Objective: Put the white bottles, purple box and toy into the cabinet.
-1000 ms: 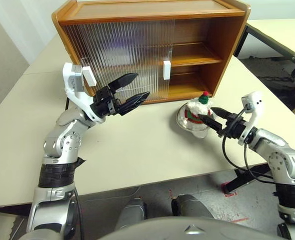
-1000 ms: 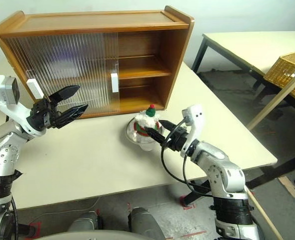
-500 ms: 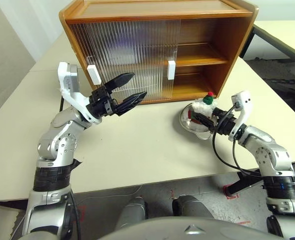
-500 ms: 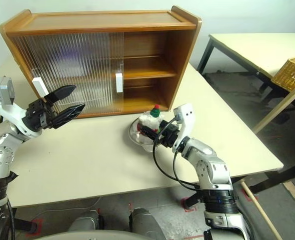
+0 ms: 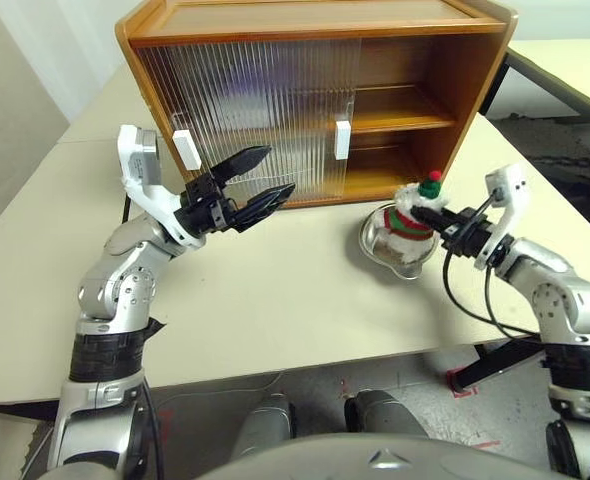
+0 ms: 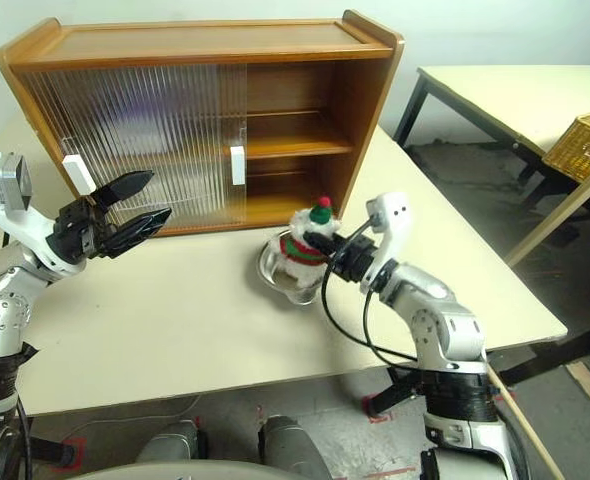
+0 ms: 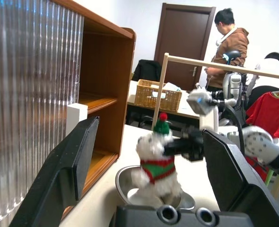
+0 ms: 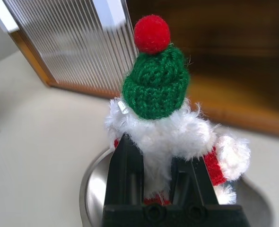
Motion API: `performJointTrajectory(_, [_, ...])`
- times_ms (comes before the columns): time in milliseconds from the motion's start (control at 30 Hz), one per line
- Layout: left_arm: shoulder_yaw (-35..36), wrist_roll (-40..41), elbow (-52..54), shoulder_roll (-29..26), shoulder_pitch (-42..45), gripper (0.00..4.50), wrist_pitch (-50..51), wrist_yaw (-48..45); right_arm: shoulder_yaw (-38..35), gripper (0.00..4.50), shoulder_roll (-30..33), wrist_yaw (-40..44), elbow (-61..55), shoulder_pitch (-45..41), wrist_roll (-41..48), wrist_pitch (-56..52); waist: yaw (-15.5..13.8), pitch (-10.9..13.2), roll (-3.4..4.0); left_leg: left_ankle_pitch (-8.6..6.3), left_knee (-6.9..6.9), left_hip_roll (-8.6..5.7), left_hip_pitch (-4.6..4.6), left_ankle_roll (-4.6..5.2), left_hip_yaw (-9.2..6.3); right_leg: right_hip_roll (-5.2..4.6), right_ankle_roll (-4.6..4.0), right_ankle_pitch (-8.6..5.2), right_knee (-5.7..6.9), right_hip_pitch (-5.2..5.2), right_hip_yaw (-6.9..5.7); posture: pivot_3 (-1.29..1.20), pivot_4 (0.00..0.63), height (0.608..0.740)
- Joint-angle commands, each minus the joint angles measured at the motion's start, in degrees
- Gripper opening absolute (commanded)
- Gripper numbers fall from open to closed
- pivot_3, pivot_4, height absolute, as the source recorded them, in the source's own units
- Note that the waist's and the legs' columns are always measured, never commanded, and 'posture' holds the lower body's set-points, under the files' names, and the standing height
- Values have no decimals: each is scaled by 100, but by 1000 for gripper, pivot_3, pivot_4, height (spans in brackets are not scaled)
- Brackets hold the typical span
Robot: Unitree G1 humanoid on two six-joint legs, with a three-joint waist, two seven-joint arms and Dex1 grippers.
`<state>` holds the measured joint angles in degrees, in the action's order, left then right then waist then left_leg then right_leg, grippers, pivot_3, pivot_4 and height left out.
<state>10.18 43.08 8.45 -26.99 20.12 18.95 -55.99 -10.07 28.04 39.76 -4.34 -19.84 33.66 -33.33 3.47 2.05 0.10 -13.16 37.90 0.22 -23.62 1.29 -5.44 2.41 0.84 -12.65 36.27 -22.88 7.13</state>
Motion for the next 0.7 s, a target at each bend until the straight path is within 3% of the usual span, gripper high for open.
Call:
performJointTrajectory(33, [-88,-59,-107,48,96,4500,-43,-71,-187,384,98,-73,8,-539,203,-192,17,0,1,1,0,0,0,1,0,0,1,-1,1,0,0,-127,28,740])
performJointTrajectory(267, [-105,-135,-97,124,13,4500,-112,-83,-157,383,51,12,1078,-1819,-68,254,53,-5,5,5,-6,1,0,8,-1,0,-52,33,1,-4,-2,-112,18,740])
performJointTrajectory(700, [-174,-322,5,168,-513,4500,-335,-57,-33,366,-225,358,3469,-3465,-837,1677,28,-18,32,6,-10,5,-7,13,-1,0,-57,34,6,-19,-4,-74,18,740])
